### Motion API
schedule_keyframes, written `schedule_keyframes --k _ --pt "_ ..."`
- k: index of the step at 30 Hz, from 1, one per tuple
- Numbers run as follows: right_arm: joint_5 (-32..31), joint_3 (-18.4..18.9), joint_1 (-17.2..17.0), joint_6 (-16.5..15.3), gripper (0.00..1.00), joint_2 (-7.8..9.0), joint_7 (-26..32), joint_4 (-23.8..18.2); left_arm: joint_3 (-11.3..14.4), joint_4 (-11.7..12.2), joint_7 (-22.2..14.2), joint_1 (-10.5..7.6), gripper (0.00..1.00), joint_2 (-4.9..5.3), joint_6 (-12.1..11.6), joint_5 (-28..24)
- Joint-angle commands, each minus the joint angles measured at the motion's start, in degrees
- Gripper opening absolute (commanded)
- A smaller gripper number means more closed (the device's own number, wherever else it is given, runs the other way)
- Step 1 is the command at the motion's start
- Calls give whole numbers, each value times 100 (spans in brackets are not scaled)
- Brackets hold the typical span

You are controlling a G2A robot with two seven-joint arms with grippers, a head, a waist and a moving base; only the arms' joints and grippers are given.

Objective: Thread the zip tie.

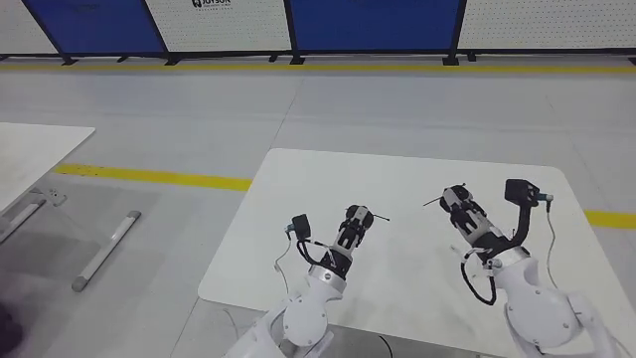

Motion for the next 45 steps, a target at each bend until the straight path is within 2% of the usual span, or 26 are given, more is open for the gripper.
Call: schedule_keyframes --k 1,13,18,23,35,41,45 --pt "66 -108 -17 -59 0 -25 -52 9 165 80 159 -95 0 -56 -15 -2" --pt "82 -113 -32 -74 0 -29 -78 11 204 108 194 -125 0 -73 -21 -26" --pt "-321 -373 -182 -150 0 -83 -588 14 204 108 194 -125 0 -73 -21 -26" --pt "-1011 -613 -358 101 0 -116 -897 -78 204 108 194 -125 0 -73 -21 -26" --pt "-990 -616 -364 88 0 -118 -898 -78 204 108 194 -125 0 -73 -21 -26" --pt "-593 -557 -515 -147 0 -169 -1170 -88 204 108 194 -125 0 -73 -21 -26" --pt "-512 -595 -538 -137 0 -191 -995 -25 204 108 194 -125 0 -73 -21 -26"
